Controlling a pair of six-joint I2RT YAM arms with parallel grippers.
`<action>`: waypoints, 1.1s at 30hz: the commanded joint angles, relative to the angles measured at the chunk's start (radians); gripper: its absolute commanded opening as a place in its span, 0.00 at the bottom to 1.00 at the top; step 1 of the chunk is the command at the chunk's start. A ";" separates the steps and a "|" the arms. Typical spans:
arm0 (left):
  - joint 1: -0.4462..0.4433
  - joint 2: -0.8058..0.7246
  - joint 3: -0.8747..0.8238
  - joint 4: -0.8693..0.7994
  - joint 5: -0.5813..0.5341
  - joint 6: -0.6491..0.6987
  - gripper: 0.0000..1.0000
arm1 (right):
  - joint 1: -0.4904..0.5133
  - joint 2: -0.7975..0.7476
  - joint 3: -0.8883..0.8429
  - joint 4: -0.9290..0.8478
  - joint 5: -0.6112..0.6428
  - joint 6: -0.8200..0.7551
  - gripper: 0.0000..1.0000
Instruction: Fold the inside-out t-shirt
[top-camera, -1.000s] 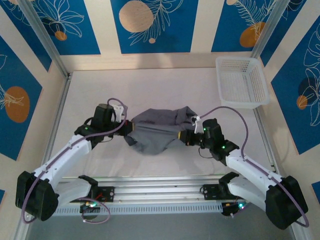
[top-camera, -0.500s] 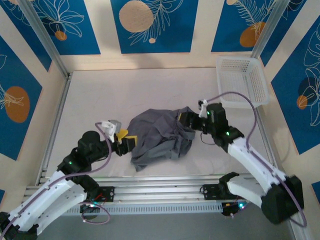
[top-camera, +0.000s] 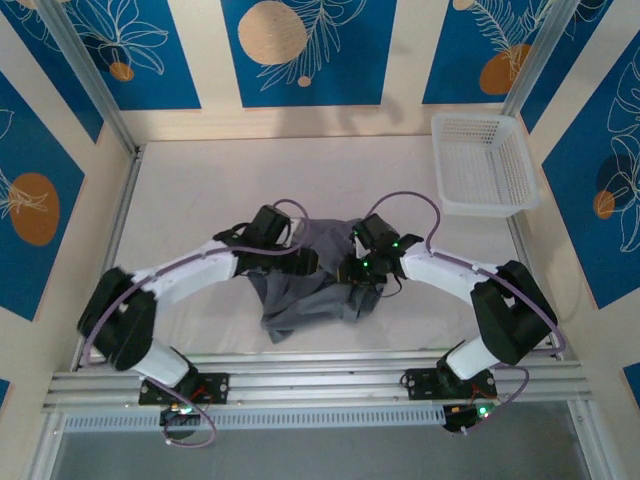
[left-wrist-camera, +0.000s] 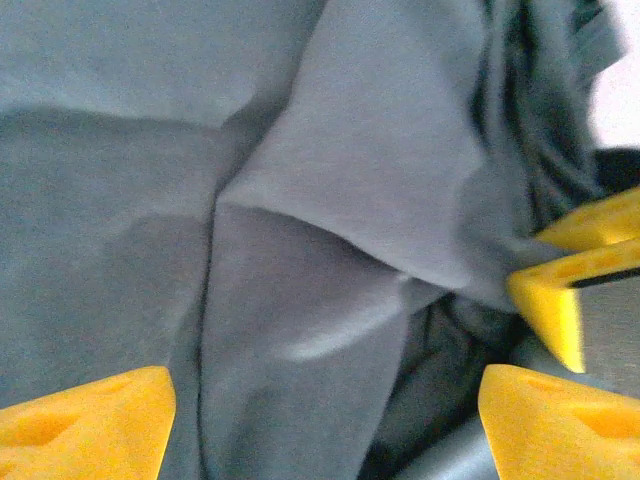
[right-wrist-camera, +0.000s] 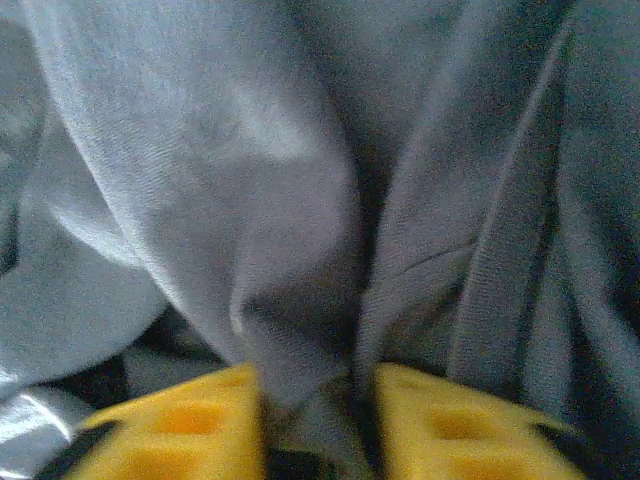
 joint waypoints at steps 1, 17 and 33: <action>-0.004 0.127 0.096 -0.009 0.087 -0.032 0.79 | -0.003 -0.052 -0.031 0.029 -0.092 -0.008 0.02; -0.065 0.238 0.061 0.042 0.087 0.053 0.14 | -0.149 -0.348 -0.162 0.424 -0.476 0.155 0.00; 0.042 -0.218 0.061 0.204 0.422 -0.166 0.00 | -0.155 -0.589 -0.385 0.380 -0.189 0.054 0.47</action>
